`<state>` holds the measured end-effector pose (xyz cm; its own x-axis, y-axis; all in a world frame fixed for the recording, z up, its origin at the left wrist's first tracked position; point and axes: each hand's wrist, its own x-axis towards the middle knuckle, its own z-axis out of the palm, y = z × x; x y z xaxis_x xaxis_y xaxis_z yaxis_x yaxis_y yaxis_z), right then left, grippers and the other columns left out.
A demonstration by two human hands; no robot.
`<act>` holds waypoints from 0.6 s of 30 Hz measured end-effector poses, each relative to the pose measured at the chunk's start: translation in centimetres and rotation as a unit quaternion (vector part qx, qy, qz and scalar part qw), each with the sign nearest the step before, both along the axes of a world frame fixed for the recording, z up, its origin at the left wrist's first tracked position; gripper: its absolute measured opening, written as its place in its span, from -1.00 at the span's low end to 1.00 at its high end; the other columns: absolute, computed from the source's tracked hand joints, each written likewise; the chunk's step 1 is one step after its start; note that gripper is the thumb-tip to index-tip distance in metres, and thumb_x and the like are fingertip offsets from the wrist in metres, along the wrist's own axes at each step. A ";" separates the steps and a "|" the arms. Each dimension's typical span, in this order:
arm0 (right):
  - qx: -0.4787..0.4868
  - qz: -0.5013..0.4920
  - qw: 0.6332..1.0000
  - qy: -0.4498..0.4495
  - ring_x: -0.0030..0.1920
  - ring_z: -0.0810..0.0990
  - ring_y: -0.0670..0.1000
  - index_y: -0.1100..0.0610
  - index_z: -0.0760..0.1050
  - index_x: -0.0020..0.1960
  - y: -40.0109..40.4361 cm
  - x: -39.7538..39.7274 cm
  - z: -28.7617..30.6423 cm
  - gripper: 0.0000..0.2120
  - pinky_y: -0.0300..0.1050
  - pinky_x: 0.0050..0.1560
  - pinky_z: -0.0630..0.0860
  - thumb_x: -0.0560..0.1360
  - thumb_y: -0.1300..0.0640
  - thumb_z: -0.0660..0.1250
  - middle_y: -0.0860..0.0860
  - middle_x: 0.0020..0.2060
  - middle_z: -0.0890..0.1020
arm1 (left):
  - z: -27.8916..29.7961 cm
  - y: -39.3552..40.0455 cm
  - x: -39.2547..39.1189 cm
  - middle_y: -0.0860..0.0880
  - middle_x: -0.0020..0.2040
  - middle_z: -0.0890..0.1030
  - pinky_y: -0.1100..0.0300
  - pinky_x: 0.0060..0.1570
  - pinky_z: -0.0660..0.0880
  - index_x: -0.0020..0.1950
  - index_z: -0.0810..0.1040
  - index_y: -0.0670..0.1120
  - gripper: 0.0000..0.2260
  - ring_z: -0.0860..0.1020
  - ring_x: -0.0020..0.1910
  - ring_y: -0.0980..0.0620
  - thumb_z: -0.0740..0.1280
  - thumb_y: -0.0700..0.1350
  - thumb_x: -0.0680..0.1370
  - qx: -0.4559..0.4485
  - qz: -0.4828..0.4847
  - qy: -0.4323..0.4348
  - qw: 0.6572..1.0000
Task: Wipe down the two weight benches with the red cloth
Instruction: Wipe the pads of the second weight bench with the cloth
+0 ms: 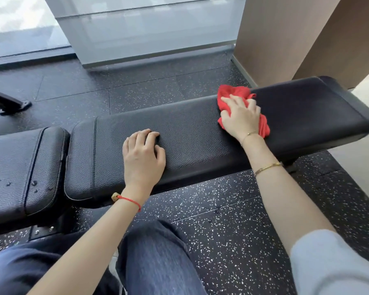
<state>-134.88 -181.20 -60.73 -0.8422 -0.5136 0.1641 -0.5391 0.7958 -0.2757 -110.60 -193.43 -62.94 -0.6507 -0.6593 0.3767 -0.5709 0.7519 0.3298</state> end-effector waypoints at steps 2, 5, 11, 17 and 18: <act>0.002 0.080 0.997 0.004 0.31 0.32 0.16 -0.17 0.39 0.39 -0.8 3.0 0.0 -0.55 0.02 0.35 0.19 0.51 -0.04 0.17 -0.17 0.43 0.38 | 0.0 0.0 -0.1 -0.08 0.28 0.55 -0.08 0.41 0.29 0.25 0.56 -0.10 -0.70 0.43 0.32 -0.13 0.25 -0.13 0.54 -0.001 0.001 -0.003 1.000; 0.004 0.189 0.982 0.024 0.28 0.35 0.11 -0.20 0.40 0.38 0.2 7.8 -0.3 -0.51 0.00 0.34 0.21 0.45 -0.08 0.14 -0.21 0.40 0.41 | 0.0 0.0 0.0 -0.07 0.27 0.56 -0.06 0.40 0.29 0.25 0.56 -0.09 -0.70 0.44 0.31 -0.13 0.26 -0.13 0.54 -0.001 0.001 -0.002 1.000; -0.030 0.176 0.983 0.035 0.28 0.36 0.07 -0.22 0.43 0.35 3.8 7.0 -0.7 -0.53 -0.01 0.33 0.22 0.45 -0.06 0.15 -0.25 0.38 0.43 | 0.2 0.1 0.1 -0.09 0.27 0.56 -0.10 0.40 0.30 0.25 0.56 -0.11 -0.70 0.44 0.31 -0.15 0.25 -0.13 0.55 0.007 -0.006 -0.007 1.000; -0.004 0.093 0.996 -0.004 0.37 0.27 0.17 -0.18 0.38 0.40 -1.3 3.1 -0.4 -0.56 0.04 0.41 0.14 0.53 -0.02 0.17 -0.16 0.45 0.36 | 0.4 0.2 0.1 -0.09 0.29 0.55 -0.10 0.42 0.28 0.28 0.56 -0.11 -0.69 0.44 0.33 -0.14 0.24 -0.13 0.56 0.016 -0.008 -0.012 1.000; -0.001 0.098 0.995 -0.008 0.37 0.27 0.17 -0.17 0.38 0.41 -2.3 3.1 -0.2 -0.57 0.05 0.41 0.14 0.54 -0.02 0.16 -0.16 0.45 0.35 | 0.5 0.1 0.2 -0.09 0.30 0.55 -0.09 0.43 0.28 0.28 0.55 -0.11 -0.70 0.44 0.33 -0.13 0.24 -0.12 0.56 0.018 -0.010 -0.014 1.000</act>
